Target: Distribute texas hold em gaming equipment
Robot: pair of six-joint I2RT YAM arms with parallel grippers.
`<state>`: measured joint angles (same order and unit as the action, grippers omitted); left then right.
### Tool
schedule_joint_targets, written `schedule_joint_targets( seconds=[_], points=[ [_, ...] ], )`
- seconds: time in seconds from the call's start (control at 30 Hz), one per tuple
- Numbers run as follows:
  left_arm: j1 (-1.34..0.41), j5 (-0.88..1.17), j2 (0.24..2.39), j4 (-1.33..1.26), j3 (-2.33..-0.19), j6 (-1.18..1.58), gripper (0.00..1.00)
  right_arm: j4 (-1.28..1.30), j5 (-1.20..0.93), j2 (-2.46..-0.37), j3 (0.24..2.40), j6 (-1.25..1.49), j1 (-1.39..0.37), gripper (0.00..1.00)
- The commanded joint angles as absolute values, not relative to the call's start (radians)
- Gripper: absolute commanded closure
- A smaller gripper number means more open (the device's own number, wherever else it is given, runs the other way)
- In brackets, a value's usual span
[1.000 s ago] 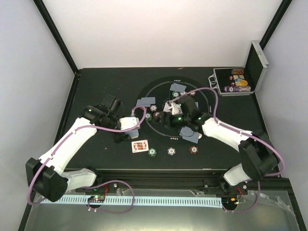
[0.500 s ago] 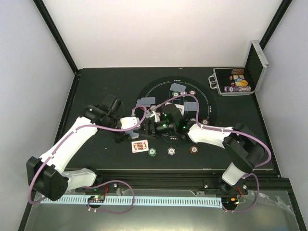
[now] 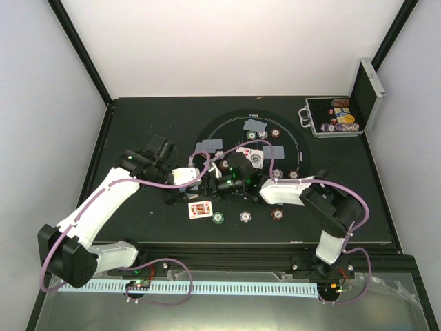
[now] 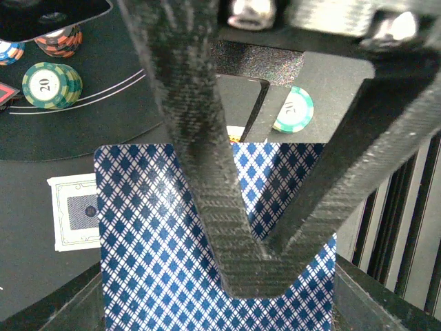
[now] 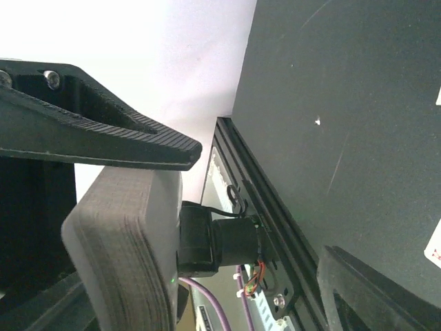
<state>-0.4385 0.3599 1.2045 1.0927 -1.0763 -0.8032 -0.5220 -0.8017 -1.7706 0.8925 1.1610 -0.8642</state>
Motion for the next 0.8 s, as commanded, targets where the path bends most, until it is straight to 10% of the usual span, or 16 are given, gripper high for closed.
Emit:
schedule_joint_targets(
  seconds=[0.0,0.63,0.77],
  points=[
    [-0.435,0.375,1.197,1.104,-1.12,-0.795,0.98,-0.573,-0.821,-1.782,0.9,1.171,-0.85,0.26],
    [-0.435,0.373,1.198,1.097,-1.112,-0.796,0.98,-0.439,-0.787,-1.646,0.807,1.083,-0.743,0.67],
    [-0.436,0.371,1.201,1.096,-1.112,-0.796,0.99,-0.459,-0.797,-1.624,0.812,1.099,-0.75,0.53]
  ],
)
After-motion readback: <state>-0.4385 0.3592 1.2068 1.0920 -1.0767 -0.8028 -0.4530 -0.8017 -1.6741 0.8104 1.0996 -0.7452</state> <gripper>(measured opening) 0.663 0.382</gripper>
